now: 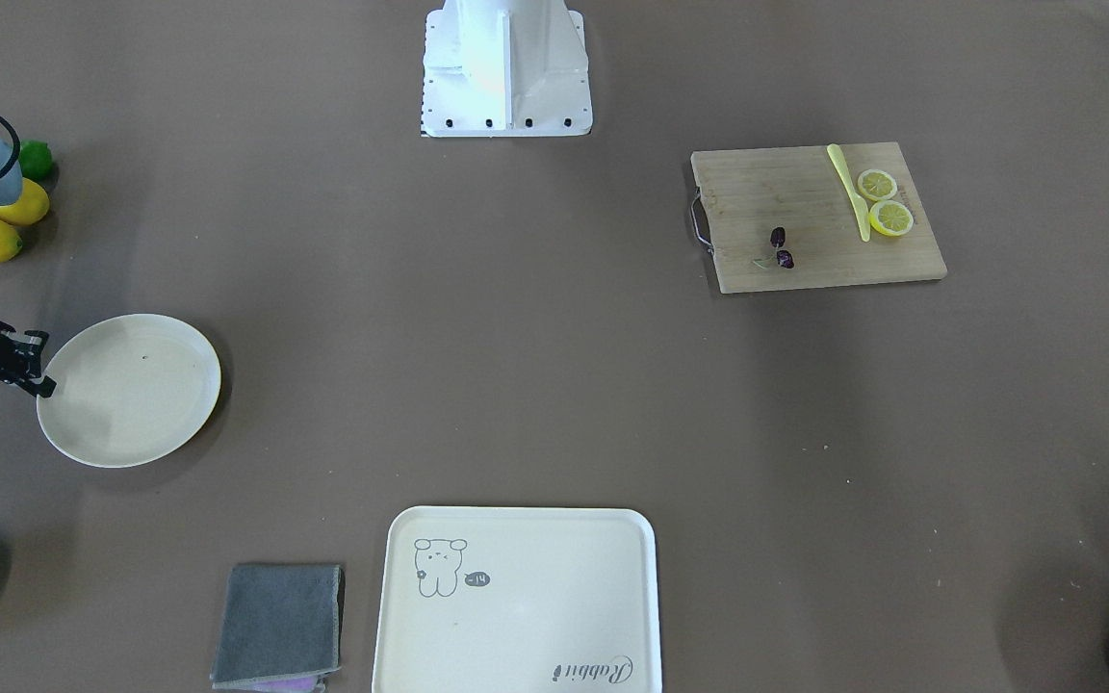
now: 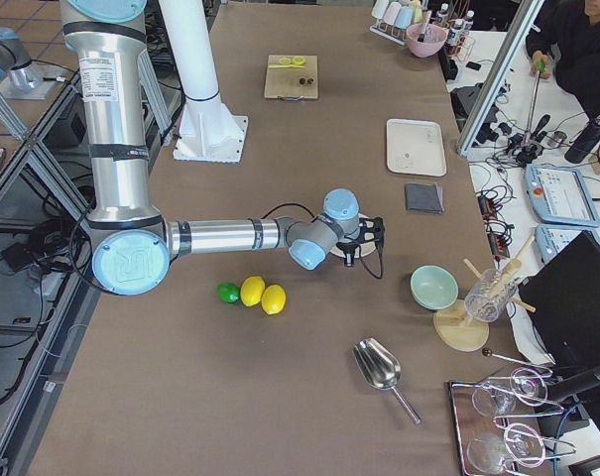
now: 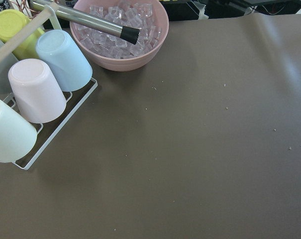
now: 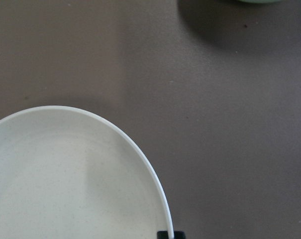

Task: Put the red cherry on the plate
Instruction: 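Drag the white plate by its rim toward the table center with the right gripper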

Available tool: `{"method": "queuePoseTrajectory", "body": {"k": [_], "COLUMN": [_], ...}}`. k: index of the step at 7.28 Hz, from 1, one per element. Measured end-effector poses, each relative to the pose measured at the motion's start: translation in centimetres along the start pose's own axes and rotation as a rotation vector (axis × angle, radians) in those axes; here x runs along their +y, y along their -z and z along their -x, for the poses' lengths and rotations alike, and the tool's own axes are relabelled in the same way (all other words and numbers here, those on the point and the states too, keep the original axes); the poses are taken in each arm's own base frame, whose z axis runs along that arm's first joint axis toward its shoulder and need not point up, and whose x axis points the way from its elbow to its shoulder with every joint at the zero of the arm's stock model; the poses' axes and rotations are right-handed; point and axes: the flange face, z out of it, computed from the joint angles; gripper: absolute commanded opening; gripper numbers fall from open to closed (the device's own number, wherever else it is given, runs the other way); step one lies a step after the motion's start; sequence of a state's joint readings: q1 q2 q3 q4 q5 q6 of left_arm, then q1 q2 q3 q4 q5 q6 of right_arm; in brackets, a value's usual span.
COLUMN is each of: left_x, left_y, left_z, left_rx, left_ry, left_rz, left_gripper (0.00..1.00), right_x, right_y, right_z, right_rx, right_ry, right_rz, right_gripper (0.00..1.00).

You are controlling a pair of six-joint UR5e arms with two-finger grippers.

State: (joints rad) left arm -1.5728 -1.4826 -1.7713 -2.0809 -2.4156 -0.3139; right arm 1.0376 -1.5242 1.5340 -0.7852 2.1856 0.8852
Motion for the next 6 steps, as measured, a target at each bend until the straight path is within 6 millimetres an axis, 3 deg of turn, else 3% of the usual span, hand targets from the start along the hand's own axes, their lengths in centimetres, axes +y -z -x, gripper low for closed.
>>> {"method": "queuePoseTrajectory", "body": {"k": [2,3,4,6], "left_x": [0.0,0.0,0.0,0.3], "left_y": [0.1,0.1,0.0,-0.5], "left_z": [-0.1,-0.1,0.0,0.7], "left_rx": [0.003,0.006,0.006,-0.002], "left_ry": [-0.001,0.002,0.008,0.022], "left_rz": [-0.001,0.000,0.001,0.010], "left_gripper": [0.98,0.98,0.98,0.98], "right_x": [-1.0,-2.4,-3.7,-2.3], "right_y": [3.9,5.2,5.5,3.0], "right_z": [2.8,5.7,9.8,18.9], "right_rx": [-0.098,-0.149,-0.191,-0.216], "right_ry": [-0.019,-0.045,-0.071,-0.082], "right_rz": [-0.005,-0.013,-0.025,-0.057], "right_gripper": [0.00,0.00,0.00,0.00]}}
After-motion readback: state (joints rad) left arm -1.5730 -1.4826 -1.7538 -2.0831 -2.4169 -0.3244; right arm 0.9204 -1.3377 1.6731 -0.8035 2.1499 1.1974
